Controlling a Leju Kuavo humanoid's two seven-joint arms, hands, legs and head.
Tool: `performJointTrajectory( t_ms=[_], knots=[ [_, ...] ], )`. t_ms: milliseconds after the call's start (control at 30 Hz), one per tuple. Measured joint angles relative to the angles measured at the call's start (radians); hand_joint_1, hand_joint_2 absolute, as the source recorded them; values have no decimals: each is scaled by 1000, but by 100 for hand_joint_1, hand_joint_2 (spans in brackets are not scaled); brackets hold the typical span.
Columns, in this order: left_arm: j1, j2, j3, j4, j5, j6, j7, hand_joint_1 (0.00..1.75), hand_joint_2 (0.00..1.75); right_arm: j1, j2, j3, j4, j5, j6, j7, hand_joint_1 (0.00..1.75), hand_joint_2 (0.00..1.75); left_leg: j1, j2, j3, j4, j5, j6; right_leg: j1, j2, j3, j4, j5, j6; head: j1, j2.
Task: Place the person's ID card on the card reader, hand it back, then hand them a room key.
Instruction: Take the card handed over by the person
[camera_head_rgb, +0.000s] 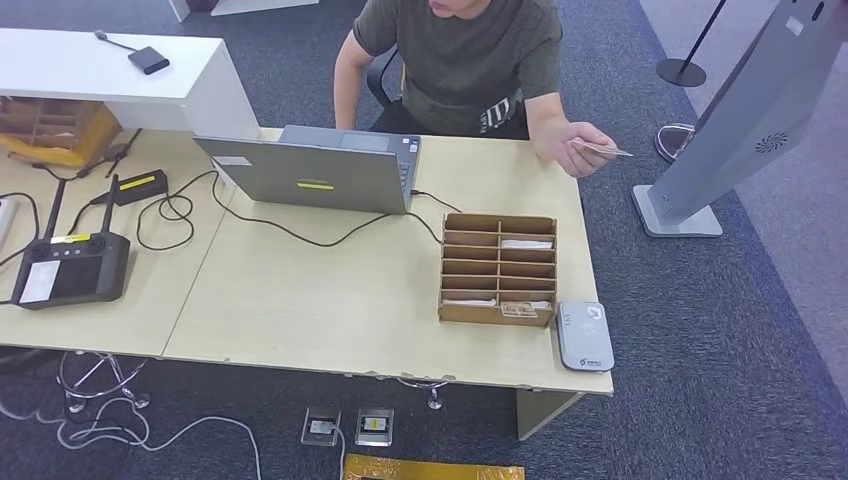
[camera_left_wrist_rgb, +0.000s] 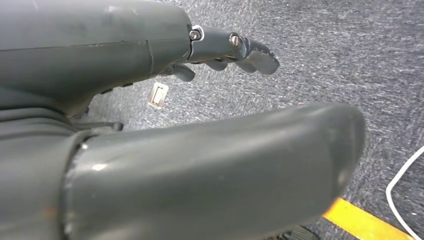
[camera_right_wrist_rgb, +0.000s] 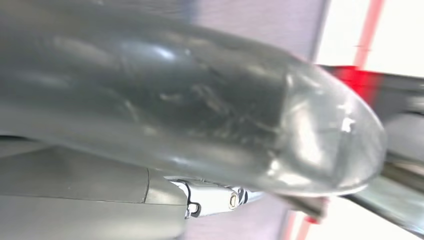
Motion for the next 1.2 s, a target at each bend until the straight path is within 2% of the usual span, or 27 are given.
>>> performJointTrajectory(
  t_ms=[100, 233, 367, 533, 633, 733, 800, 867, 967, 1033, 1067, 1200],
  knots=[
    [-2, 0, -1, 0, -4, -8, 4, 0, 0, 15, -30, 67, -252, 80, -3, 53, 0, 0, 0, 0, 1, 0, 1, 1, 0, 0, 0, 0, 1, 1, -1, 0],
    [-2, 0, -5, 0, -11, -14, 4, 0, 0, 32, -79, 131, -504, 161, -3, 133, 0, 0, 0, -7, 0, 0, 4, 3, 0, -7, 1, 0, 1, 1, 0, 0],
    [-2, 0, -7, 0, -13, -15, 4, 0, 0, 44, -110, 180, -675, 183, -3, 170, 0, 0, 0, -7, 0, 0, 4, 3, 0, -7, 0, 0, 1, 1, -1, 0],
    [-2, -2, -9, 0, -16, -17, 4, 0, 0, 65, -132, 227, -813, 204, -2, 211, 0, 0, 0, -7, 0, 0, 4, 3, 0, -7, 0, 0, 1, 1, 0, 0],
    [-2, -2, -13, 0, -21, -21, 2, 0, 0, 106, -182, 274, -880, 289, 4, 348, 0, 0, 0, -7, -2, 0, 4, 3, 0, -7, 0, 0, 1, 1, -1, 0],
    [-3, -2, -21, 0, -27, -30, 0, 0, 0, 150, -282, 341, -947, 459, 42, 508, 0, 0, 0, -7, -3, 0, 4, 3, 0, -7, 0, 0, 1, 1, -1, 0],
    [-4, -2, -27, 0, -33, -35, 0, 0, 0, 165, -355, 386, -986, 534, 104, 574, 0, 0, 0, -7, -3, 0, 4, 3, 0, -7, 0, 0, 1, 1, 0, 0],
    [-4, -2, -31, 0, -37, -40, 0, 0, 0, 169, -426, 432, -1018, 552, 193, 601, 0, 0, 0, -7, -3, 0, 4, 3, 0, -7, 0, 0, 1, 1, -1, 0],
    [-4, -2, -36, 0, -37, -48, -1, 0, 0, 137, -516, 509, -1050, 453, 411, 605, 0, 0, 0, -7, -3, 0, 4, 3, 0, -7, 0, 0, 1, 2, 0, 0],
    [-6, -2, -39, 0, -37, -54, -2, 0, 0, 92, -557, 577, -1059, 354, 572, 605, 0, 0, 0, -7, -3, 0, 4, 3, 0, -7, 0, 0, 1, 2, -1, 0],
    [-7, -2, -40, 0, -38, -57, -2, 0, 0, 70, -574, 614, -1063, 331, 623, 606, 0, 0, 0, -8, -3, 0, 5, 3, 0, -8, -1, 0, 2, 2, 0, 0],
    [-7, -2, -51, 0, -45, -65, -6, 0, 0, 5, -631, 729, -1077, 350, 697, 606, 0, 0, 0, -12, -4, 1, 7, 3, 1, -12, -1, 0, 2, 2, -1, 0]
  ],
)
